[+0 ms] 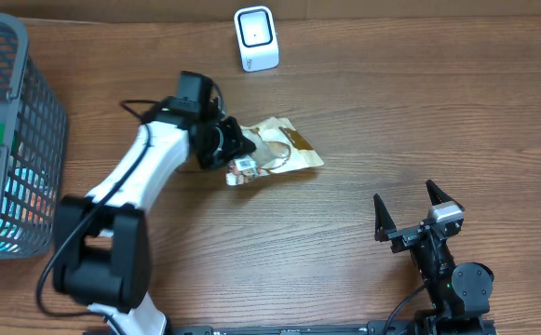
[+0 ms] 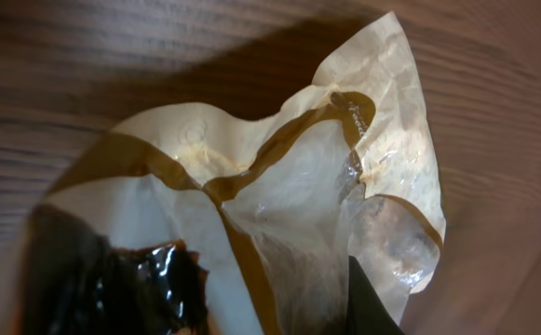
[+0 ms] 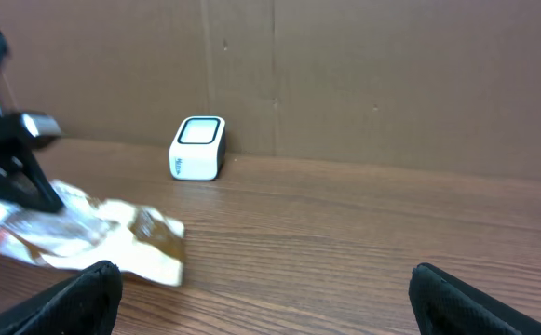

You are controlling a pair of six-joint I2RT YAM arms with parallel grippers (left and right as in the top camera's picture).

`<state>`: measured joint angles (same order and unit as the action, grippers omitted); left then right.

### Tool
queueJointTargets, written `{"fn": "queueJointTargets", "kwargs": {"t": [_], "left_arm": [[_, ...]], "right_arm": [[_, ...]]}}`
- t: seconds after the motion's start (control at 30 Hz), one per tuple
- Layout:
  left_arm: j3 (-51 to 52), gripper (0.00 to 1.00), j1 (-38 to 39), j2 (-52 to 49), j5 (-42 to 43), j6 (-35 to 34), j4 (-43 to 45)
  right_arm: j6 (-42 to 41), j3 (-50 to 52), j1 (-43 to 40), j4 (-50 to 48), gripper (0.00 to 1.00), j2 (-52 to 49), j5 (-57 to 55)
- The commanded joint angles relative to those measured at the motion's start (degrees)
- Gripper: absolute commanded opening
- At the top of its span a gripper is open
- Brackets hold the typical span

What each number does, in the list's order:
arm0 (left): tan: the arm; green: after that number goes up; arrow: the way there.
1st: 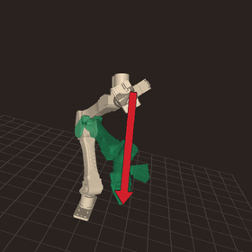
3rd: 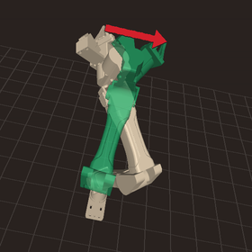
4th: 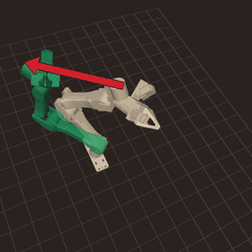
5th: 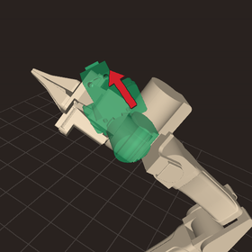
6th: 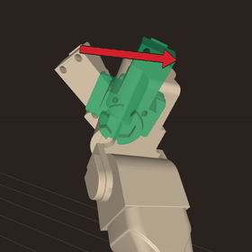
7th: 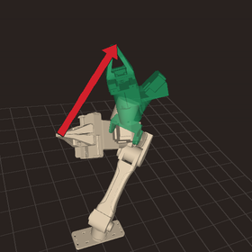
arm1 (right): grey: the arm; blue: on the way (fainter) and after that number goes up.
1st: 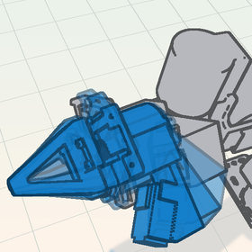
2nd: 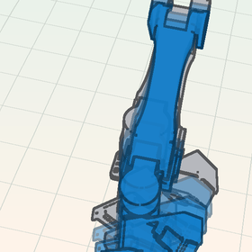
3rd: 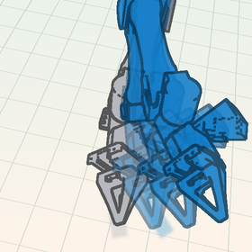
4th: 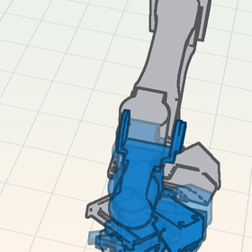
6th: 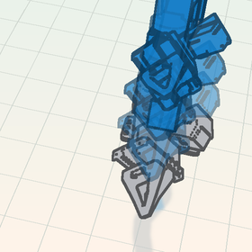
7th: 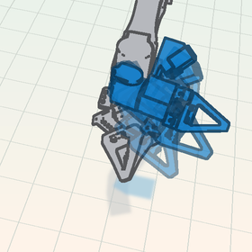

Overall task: Scan the item barcode
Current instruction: 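Release the snack bag on the table in front of the scanner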

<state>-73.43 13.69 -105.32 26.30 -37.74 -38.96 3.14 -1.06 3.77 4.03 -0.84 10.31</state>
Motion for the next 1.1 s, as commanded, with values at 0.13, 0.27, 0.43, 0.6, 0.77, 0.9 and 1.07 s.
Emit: {"fn": "queueJointTargets", "kwargs": {"t": [0.13,0.27,0.43,0.6,0.77,0.9,1.07], "left_arm": [[-0.22,0.05,6.82,-5.22,-3.37,-12.92,6.93],[-0.22,0.37,8.9,-5.22,-4.87,-9.4,7.72],[-0.22,0.56,8.96,-5.2,-5.22,-6.93,6.32],[-0.85,0.56,7.41,-4.61,-2.14,-3.08,6.1],[-5.22,0.55,5.35,-1.2,-0.83,2.86,2.34],[-12.28,0.55,3.17,3.3,-2.71,9.86,-5.77],[-24.63,0.59,-2.36,9.29,-3.21,21.57,-16.55]], "right_arm": [[-0.24,0.61,-0.26,-0.31,1.0,0.68,0.28],[-0.26,0.61,-0.26,-0.31,1.0,0.68,0.26],[-0.24,0.61,-0.26,-0.31,1.0,0.68,0.26],[-0.24,0.61,-0.26,-0.31,1.0,0.68,0.26],[-0.24,0.61,-0.26,-0.31,1.0,0.68,0.26],[-0.24,0.61,-0.26,-0.31,1.0,0.68,0.28],[-0.24,0.61,-0.26,-0.31,1.0,0.68,0.26]]}}
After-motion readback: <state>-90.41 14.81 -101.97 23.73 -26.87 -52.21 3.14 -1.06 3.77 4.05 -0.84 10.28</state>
